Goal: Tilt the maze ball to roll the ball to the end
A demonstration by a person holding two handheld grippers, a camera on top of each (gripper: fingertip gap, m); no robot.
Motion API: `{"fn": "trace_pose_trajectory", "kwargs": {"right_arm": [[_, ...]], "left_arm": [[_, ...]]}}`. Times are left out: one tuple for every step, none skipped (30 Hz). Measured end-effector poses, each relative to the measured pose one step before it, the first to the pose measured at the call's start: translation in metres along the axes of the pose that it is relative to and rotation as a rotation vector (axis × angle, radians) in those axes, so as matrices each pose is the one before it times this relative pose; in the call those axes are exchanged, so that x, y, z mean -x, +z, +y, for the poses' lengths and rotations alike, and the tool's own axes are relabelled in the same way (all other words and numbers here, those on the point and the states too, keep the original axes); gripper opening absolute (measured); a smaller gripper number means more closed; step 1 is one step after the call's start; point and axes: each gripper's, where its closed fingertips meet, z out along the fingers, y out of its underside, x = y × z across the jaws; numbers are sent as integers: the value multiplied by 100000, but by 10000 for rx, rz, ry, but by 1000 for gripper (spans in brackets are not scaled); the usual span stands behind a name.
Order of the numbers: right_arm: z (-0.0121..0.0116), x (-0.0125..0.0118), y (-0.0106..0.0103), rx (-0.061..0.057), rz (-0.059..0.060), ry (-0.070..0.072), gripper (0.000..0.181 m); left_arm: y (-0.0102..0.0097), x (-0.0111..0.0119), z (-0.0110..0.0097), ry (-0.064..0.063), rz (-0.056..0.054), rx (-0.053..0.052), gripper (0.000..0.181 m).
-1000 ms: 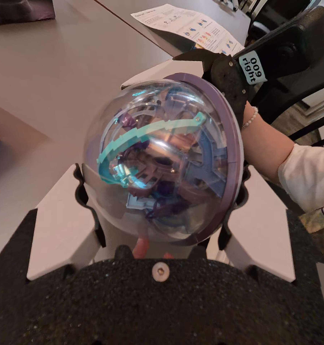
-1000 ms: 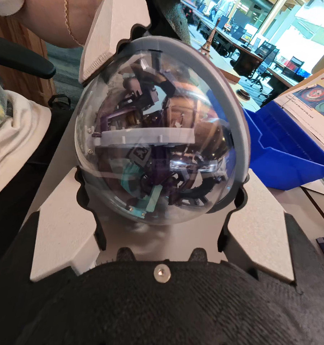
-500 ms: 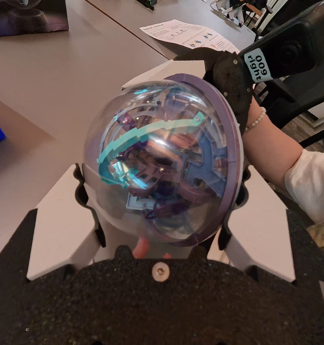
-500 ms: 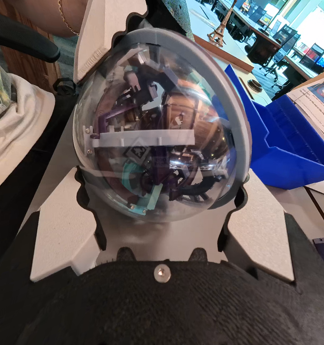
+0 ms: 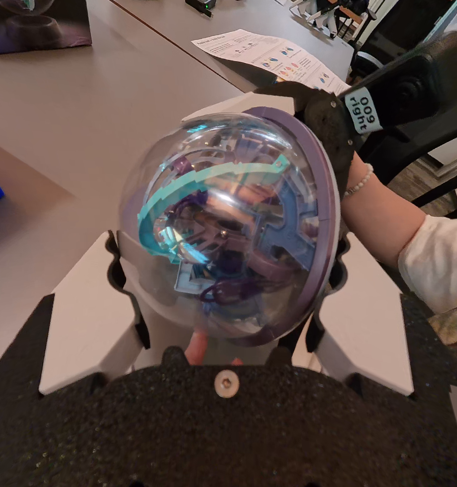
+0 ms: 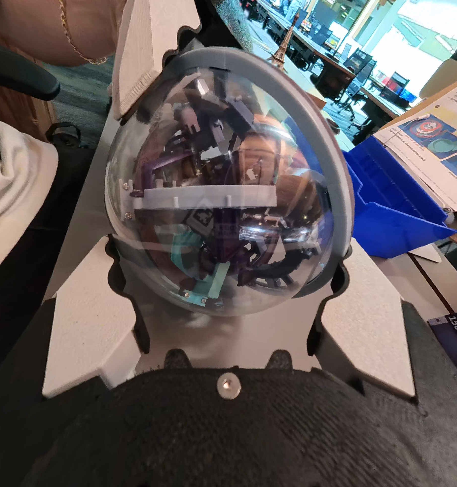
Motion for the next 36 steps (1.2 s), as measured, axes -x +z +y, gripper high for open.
{"fn": "trace_pose_trajectory", "kwargs": {"right_arm": [[55, -70, -85, 43, -164, 16, 157], [-34, -89, -76, 29, -174, 8, 156], [-122, -76, -54, -2, -156, -82, 155], [-230, -13, -58, -48, -173, -107, 154], [-260, 56, -7, -59, -204, -60, 152], [-191, 51, 61, -11, -190, -7, 151], [-34, -43, 82, 47, -137, -1, 152], [23, -75, 72, 34, -129, 47, 152], [30, -83, 32, 34, -107, 56, 152], [47, -85, 34, 71, -74, 51, 152], [88, -82, 67, 111, -9, 28, 153], [107, -89, 119, 136, 54, 3, 155], [95, -40, 129, 123, 86, 5, 158], [28, 21, 21, 52, 71, 30, 158], [125, -9, -19, 104, 124, 92, 158], [146, -66, -26, 110, 165, 130, 157], [82, -89, -17, 62, 206, 101, 157], [148, 13, -56, 104, 133, 111, 158], [202, 34, -123, 145, 101, 82, 157], [215, 70, -120, 161, 62, 91, 157], [121, 103, -72, 83, 21, 96, 158], [33, 50, -33, -8, 11, 2, 158], [45, 20, -23, 18, -28, -65, 158], [-40, -14, -23, -18, -42, -185, 158], [-158, -30, -23, -44, -29, -321, 158], [-199, -23, -3, -20, -27, -342, 158], [-153, -35, 43, 31, -41, -264, 157], [-110, -24, 85, 46, -84, -110, 157], [-75, -101, 91, 21, -69, -12, 157], [1, -149, 90, 32, -31, 1, 156], [21, -122, 70, 26, -24, -11, 155], [-1, -45, 25, -1, -35, -56, 153], [-1, -10, 24, -9, -36, -96, 152], [15, 6, 32, 0, -33, -70, 150], [34, -6, 41, 19, -25, -20, 150], [44, -18, 70, 30, -22, 19, 150]], "left_arm": [[44, -31, 96, 91, 53, 38, 154], [34, 61, 209, 179, 37, 137, 154], [25, 144, 323, 253, 1, 217, 155], [-2, 47, 332, 276, 62, 228, 155], [-37, -3, 259, 180, 79, 189, 156], [-56, 12, 137, 34, 56, 132, 157], [-34, 54, 41, -61, 20, 55, 157], [-13, 71, -25, -107, 2, -31, 157], [5, 70, -86, -125, -3, -92, 157], [5, 57, -87, -108, -12, -144, 157], [5, 55, -111, -102, -31, -192, 157], [28, 48, -131, -105, -53, -220, 157], [17, 25, -103, -77, -57, -202, 157], [-14, -8, -67, -15, -39, -141, 157], [-25, 25, -48, -75, -56, -95, 156], [-17, 72, -142, -92, -86, -128, 156], [39, 65, -154, -123, -84, -138, 156], [80, -39, -120, -11, -20, -99, 156], [101, -87, -83, 35, -40, -52, 155], [108, -129, -79, 29, -46, -29, 155], [93, -135, -105, -54, -62, -48, 156], [81, -29, -100, -75, -108, -72, 157], [35, -25, 10, 28, -77, -11, 157], [6, -33, 179, 85, -26, 136, 157], [-10, -7, 426, 250, 20, 316, 157], [-47, 18, 557, 363, 39, 418, 158], [-98, 56, 297, 208, 54, 265, 158], [-98, 74, 126, 61, 77, 128, 158], [-76, 148, 17, 2, 83, 45, 158], [-70, 208, -44, 34, 62, -49, 158], [-74, 177, -81, 45, 53, -131, 158], [-88, 103, -32, 53, 42, -118, 158], [-104, 69, -18, 68, 2, -105, 157], [-82, 44, -22, 50, -43, -106, 157], [-62, 39, -69, 8, -61, -149, 157], [-29, 39, -116, -62, -53, -214, 157]]}}
